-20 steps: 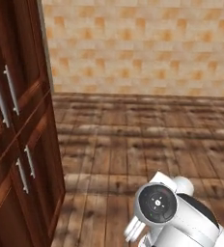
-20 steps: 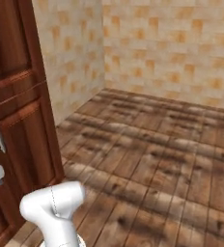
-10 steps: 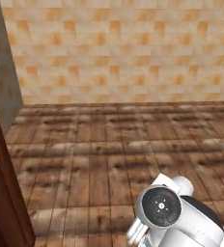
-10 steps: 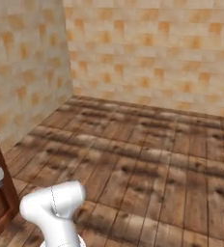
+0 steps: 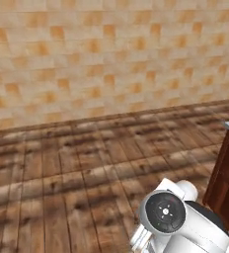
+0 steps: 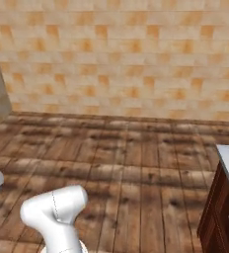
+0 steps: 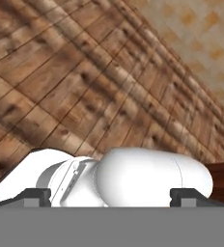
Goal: Pick up the metallic utensils from the counter and place them in the open drawer. Make sure not to pick up any wooden utensils.
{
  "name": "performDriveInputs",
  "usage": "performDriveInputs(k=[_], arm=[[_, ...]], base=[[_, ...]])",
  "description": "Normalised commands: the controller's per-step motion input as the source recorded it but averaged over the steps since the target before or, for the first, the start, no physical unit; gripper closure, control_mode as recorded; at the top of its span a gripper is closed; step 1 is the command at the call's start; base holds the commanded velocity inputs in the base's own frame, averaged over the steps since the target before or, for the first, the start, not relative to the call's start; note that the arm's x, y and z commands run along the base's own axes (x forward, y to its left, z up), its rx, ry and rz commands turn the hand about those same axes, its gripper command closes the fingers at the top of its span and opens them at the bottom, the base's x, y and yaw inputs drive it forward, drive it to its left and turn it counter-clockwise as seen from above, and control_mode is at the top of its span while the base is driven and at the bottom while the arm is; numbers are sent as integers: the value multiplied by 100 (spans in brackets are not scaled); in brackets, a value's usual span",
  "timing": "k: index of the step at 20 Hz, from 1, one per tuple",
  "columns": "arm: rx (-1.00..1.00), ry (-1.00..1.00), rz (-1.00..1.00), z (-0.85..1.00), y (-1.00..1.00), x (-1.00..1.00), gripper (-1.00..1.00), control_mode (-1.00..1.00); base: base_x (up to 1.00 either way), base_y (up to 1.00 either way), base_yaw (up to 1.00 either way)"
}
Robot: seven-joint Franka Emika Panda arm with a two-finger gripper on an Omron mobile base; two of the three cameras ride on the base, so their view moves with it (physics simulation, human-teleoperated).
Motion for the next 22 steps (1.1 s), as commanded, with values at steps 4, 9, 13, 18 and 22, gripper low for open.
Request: performDriveInputs(k=[4,9,13,18,22], arm=[[0,0,0,0,0,0,-100,100],[0,0,0,0,0,0,-100,100],[0,0,0,0,0,0,-100,100],[0,0,0,0,0,0,-100,100],[0,0,0,0,0,0,-100,100]], base=[[100,-52,-32],[100,-16,-38],[100,13,-62],[92,25,-72],[92,40,-72]])
